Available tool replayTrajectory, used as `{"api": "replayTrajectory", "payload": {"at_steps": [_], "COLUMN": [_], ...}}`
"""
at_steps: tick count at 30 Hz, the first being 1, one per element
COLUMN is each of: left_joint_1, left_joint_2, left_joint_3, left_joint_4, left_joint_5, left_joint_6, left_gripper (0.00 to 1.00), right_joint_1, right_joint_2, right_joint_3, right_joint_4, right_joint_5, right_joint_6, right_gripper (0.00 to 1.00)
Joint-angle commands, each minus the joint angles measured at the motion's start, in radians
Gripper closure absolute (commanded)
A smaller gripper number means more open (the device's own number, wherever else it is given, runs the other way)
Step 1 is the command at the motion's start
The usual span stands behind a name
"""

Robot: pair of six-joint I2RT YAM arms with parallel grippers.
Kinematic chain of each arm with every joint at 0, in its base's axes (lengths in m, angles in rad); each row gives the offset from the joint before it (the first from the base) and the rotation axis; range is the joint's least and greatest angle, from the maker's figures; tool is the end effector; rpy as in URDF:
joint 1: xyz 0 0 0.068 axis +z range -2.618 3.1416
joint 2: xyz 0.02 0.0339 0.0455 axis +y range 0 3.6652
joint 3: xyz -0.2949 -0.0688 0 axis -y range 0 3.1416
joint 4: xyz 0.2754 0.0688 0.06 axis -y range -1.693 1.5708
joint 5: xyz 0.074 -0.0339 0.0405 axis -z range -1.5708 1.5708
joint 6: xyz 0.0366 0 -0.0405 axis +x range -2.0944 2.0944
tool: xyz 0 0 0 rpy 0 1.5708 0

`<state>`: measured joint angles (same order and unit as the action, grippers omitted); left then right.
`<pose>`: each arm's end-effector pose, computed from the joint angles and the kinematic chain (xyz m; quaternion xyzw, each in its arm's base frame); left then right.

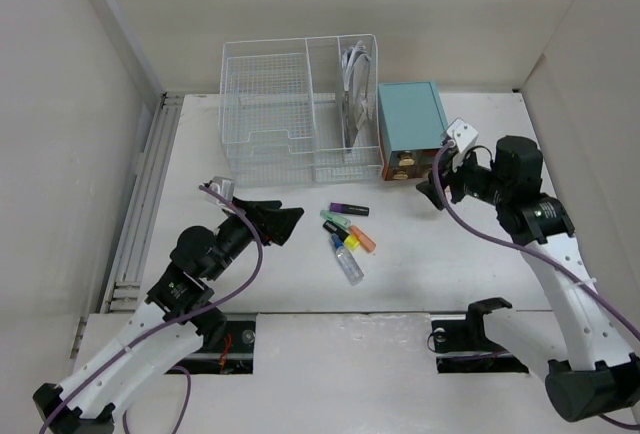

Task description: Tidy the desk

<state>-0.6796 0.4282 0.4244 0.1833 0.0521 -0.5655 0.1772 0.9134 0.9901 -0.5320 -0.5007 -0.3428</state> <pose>0.1047 -0.0870 0.3146 0.0565 0.6385 -0.4610 0.6137 0.1988 0.0534 0.3812 -0.3380 0.7607 0.1671 0.5284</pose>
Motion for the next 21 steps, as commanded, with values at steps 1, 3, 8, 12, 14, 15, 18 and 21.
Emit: {"api": "replayTrajectory", "payload": {"at_steps": [1, 3, 8, 12, 14, 15, 18, 21], "left_joint_1": [-0.006, -0.006, -0.006, -0.006, -0.006, -0.006, -0.006, -0.006], "left_joint_2": [-0.008, -0.008, 0.01, 0.011, 0.011, 0.011, 0.011, -0.008], "left_joint_3": [0.005, 0.005, 0.016, 0.027, 0.027, 0.027, 0.036, 0.036], "left_joint_4": [0.053, 0.053, 0.025, 0.007, 0.007, 0.007, -0.002, -0.024], "left_joint_5": [0.015, 0.015, -0.005, -0.024, -0.024, -0.024, -0.024, -0.035], "left_joint_6": [0.01, 0.01, 0.01, 0.01, 0.01, 0.01, 0.01, 0.01], "left_gripper": [0.25, 0.25, 0.25, 0.25, 0.25, 0.25, 0.25, 0.25], "right_joint_1": [0.042, 0.109, 0.171, 0.111, 0.207, 0.282, 0.404, 0.426], "right_joint_2": [-0.01, 0.002, 0.039, 0.215, 0.289, 0.323, 0.364, 0.398], "right_joint_3": [0.115, 0.149, 0.148, 0.288, 0.343, 0.343, 0.276, 0.17], "right_joint_4": [-0.043, -0.017, 0.095, 0.04, -0.037, -0.022, 0.044, 0.136], "right_joint_5": [-0.035, 0.109, 0.242, -0.011, -0.062, -0.064, 0.028, 0.068], "right_joint_6": [-0.143, -0.203, -0.291, -0.176, -0.196, -0.187, -0.054, 0.024], "right_gripper": [0.28, 0.72, 1.0, 0.68, 0.0, 0.0, 0.0, 0.0]}}
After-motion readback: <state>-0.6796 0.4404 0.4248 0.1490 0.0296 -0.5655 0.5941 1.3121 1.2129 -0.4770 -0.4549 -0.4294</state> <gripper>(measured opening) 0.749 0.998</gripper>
